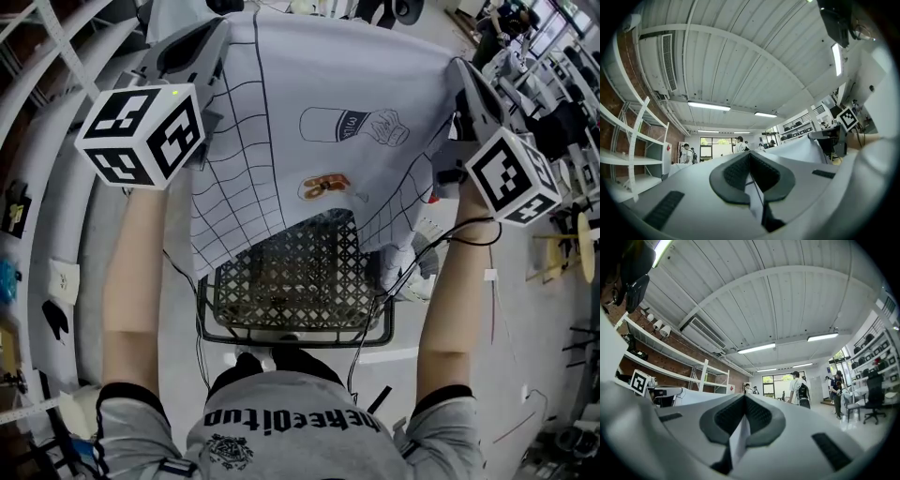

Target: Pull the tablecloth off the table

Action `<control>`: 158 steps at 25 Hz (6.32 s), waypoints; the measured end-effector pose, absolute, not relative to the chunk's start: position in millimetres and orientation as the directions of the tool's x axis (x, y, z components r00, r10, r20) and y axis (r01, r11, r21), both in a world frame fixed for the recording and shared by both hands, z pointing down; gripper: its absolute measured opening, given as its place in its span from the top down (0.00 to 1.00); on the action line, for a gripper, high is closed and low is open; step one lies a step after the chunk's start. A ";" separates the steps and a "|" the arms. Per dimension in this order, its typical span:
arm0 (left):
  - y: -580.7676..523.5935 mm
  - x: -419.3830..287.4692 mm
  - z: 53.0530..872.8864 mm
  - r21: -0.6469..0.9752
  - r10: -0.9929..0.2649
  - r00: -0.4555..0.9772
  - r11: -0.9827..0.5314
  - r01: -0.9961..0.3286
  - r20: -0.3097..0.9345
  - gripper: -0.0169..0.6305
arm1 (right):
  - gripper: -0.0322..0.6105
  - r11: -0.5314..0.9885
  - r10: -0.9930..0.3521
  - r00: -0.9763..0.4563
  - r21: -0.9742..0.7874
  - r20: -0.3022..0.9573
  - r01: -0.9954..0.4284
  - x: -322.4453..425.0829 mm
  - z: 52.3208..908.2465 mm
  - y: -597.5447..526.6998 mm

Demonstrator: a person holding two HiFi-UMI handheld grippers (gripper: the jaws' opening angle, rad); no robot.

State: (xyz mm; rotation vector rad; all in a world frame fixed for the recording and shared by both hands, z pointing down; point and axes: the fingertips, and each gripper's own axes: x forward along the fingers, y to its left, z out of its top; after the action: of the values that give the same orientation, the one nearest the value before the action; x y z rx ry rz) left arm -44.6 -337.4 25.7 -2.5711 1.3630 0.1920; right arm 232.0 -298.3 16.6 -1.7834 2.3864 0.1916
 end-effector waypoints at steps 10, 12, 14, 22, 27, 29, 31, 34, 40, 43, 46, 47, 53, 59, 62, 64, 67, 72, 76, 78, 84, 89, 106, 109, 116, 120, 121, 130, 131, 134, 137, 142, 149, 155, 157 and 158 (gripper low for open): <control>-293.0 -63.7 88.5 -0.076 -0.770 0.618 -0.614 -0.785 -0.158 0.95 | 0.94 0.335 -0.931 -0.329 -0.013 -0.157 -0.942 211.9 65.4 -257.4; -280.2 -67.3 102.2 -0.058 -0.764 0.628 -0.627 -0.777 -0.147 0.95 | 0.94 0.333 -0.934 -0.327 -0.026 -0.143 -0.942 208.4 77.6 -243.7; -266.7 -70.1 110.6 -0.043 -0.755 0.639 -0.641 -0.767 -0.150 0.95 | 0.94 0.327 -0.938 -0.319 -0.042 -0.140 -0.944 206.4 86.3 -229.2; -206.6 -80.6 132.7 0.012 -0.708 0.692 -0.700 -0.714 -0.139 0.95 | 0.94 0.252 -0.963 -0.243 -0.066 -0.119 -0.966 196.6 113.2 -160.9; -159.2 -86.8 152.4 0.027 -0.668 0.735 -0.742 -0.670 -0.121 0.95 | 0.94 0.182 -0.981 -0.175 -0.085 -0.087 -0.980 189.7 138.0 -106.3; -138.4 -88.4 161.5 0.031 -0.655 0.748 -0.755 -0.656 -0.108 0.95 | 0.94 0.159 -0.985 -0.153 -0.089 -0.076 -0.983 188.2 150.5 -83.6; -117.6 -90.3 170.7 0.033 -0.647 0.757 -0.762 -0.647 -0.092 0.95 | 0.94 0.144 -0.988 -0.139 -0.094 -0.065 -0.985 186.1 163.1 -60.9; -83.9 -93.1 187.8 0.039 -0.646 0.760 -0.763 -0.645 -0.061 0.95 | 0.94 0.137 -0.990 -0.135 -0.111 -0.033 -0.984 182.6 185.2 -26.5; -18.2 -94.4 226.6 0.064 -0.686 0.727 -0.726 -0.684 -0.010 0.95 | 0.94 0.172 -0.984 -0.176 -0.156 0.009 -0.973 184.1 227.5 31.0; 14.8 -95.5 249.9 0.084 -0.710 0.704 -0.701 -0.709 0.016 0.95 | 0.93 0.200 -0.978 -0.208 -0.165 0.033 -0.966 184.8 248.4 55.0; 44.7 -98.6 275.1 0.105 -0.729 0.683 -0.677 -0.729 0.041 0.95 | 0.93 0.225 -0.970 -0.236 -0.159 0.053 -0.961 183.0 270.7 77.6; 52.6 -99.6 284.1 0.115 -0.734 0.677 -0.670 -0.734 0.049 0.95 | 0.93 0.232 -0.968 -0.245 -0.160 0.061 -0.959 182.2 279.0 84.4; 90.4 -103.3 341.2 0.120 -0.754 0.643 -0.631 -0.766 0.135 0.95 | 0.93 0.245 -0.953 -0.273 -0.200 0.129 -0.949 178.5 336.5 117.2; 106.7 -105.0 391.5 0.140 -0.752 0.619 -0.604 -0.785 0.228 0.95 | 0.93 0.229 -0.937 -0.277 -0.224 0.212 -0.947 176.0 388.1 132.8; 107.1 -103.2 413.5 0.163 -0.748 0.603 -0.582 -0.797 0.279 0.95 | 0.93 0.223 -0.924 -0.283 -0.240 0.255 -0.945 177.2 408.7 132.9; 111.0 -103.3 430.7 0.171 -0.742 0.593 -0.570 -0.804 0.312 0.95 | 0.93 0.215 -0.916 -0.287 -0.262 0.280 -0.941 177.2 424.5 136.7; 121.6 -104.9 456.8 0.156 -0.728 0.582 -0.568 -0.808 0.363 0.95 | 0.93 0.200 -0.900 -0.290 -0.282 0.326 -0.938 174.9 450.1 146.8; 134.1 -105.2 478.1 0.133 -0.697 0.588 -0.593 -0.794 0.410 0.95 | 0.90 0.189 -0.894 -0.294 -0.312 0.337 -0.931 175.2 463.6 156.7; 139.5 -102.5 478.7 0.140 -0.669 0.617 -0.623 -0.770 0.415 0.95 | 0.83 0.199 -0.900 -0.300 -0.314 0.316 -0.928 179.4 454.7 154.9; 139.3 -106.7 467.8 0.147 -0.686 0.620 -0.617 -0.773 0.381 0.95 | 0.83 0.205 -0.901 -0.301 -0.305 0.312 -0.930 180.0 450.5 153.7; 126.1 -118.0 437.5 0.137 -0.731 0.598 -0.589 -0.796 0.328 0.95 | 0.85 0.209 -0.913 -0.299 -0.310 0.277 -0.927 184.7 437.4 143.6; 113.4 -109.8 417.9 0.148 -0.746 0.600 -0.585 -0.798 0.289 0.95 | 0.93 0.235 -0.917 -0.314 -0.304 0.247 -0.923 186.9 419.5 135.0; 23.4 -76.5 373.5 0.118 -0.754 0.621 -0.611 -0.782 0.213 0.95 | 0.93 0.284 -0.923 -0.335 -0.256 0.187 -0.924 209.8 367.9 63.9; -5.9 -78.9 378.2 0.115 -0.752 0.623 -0.614 -0.781 0.216 0.95 | 0.93 0.285 -0.925 -0.334 -0.251 0.181 -0.925 204.9 362.8 33.8; -76.7 -99.8 400.1 0.110 -0.744 0.613 -0.609 -0.786 0.266 0.95 | 0.93 0.306 -0.919 -0.350 -0.232 0.182 -0.923 178.1 356.0 -46.7; -106.9 -117.6 425.2 0.133 -0.725 0.604 -0.598 -0.790 0.331 0.95 | 0.93 0.307 -0.914 -0.354 -0.232 0.197 -0.923 159.1 361.9 -85.2; -111.8 -121.3 432.9 0.144 -0.714 0.607 -0.599 -0.788 0.349 0.95 | 0.93 0.308 -0.912 -0.355 -0.231 0.204 -0.923 154.0 364.8 -92.5; -133.9 -163.2 519.3 0.310 -0.623 0.588 -0.505 -0.806 0.516 0.70 | 0.93 0.293 -0.891 -0.356 -0.244 0.280 -0.925 131.2 394.9 -124.1; -135.5 -168.1 528.4 0.327 -0.619 0.579 -0.481 -0.813 0.530 0.70 | 0.93 0.292 -0.889 -0.356 -0.242 0.289 -0.925 130.8 398.4 -125.5; -139.2 -181.1 555.5 0.363 -0.609 0.542 -0.402 -0.840 0.580 0.67 | 0.93 0.284 -0.884 -0.353 -0.246 0.307 -0.927 131.4 407.1 -129.4; -141.8 -188.1 582.4 0.361 -0.588 0.499 -0.345 -0.867 0.637 0.65 | 0.93 0.281 -0.880 -0.352 -0.247 0.320 -0.927 132.9 414.7 -133.6; -140.4 -184.2 613.2 0.360 -0.545 0.463 -0.291 -0.886 0.699 0.64 | 0.93 0.262 -0.875 -0.341 -0.257 0.343 -0.930 142.7 427.9 -136.3; -145.3 -174.0 635.6 0.328 -0.506 0.412 -0.251 -0.911 0.758 0.64 | 0.93 0.237 -0.880 -0.324 -0.268 0.349 -0.934 158.8 434.1 -135.6; -148.4 -167.4 646.7 0.237 -0.482 0.330 -0.244 -0.940 0.812 0.70 | 0.93 0.205 -0.882 -0.298 -0.272 0.364 -0.940 178.6 441.1 -132.9; -149.0 -171.0 648.1 0.200 -0.478 0.291 -0.232 -0.952 0.829 0.76 | 0.93 0.192 -0.881 -0.289 -0.276 0.374 -0.942 186.2 445.2 -132.8; -149.4 -173.5 648.4 0.180 -0.479 0.269 -0.225 -0.958 0.835 0.82 | 0.93 0.184 -0.881 -0.284 -0.278 0.379 -0.943 190.6 447.7 -132.6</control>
State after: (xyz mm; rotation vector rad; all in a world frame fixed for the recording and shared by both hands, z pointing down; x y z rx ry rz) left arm -173.5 -149.4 648.4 -2.9560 2.1081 -1.3762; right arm 190.6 -132.6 447.7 -1.9521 2.5153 -0.7650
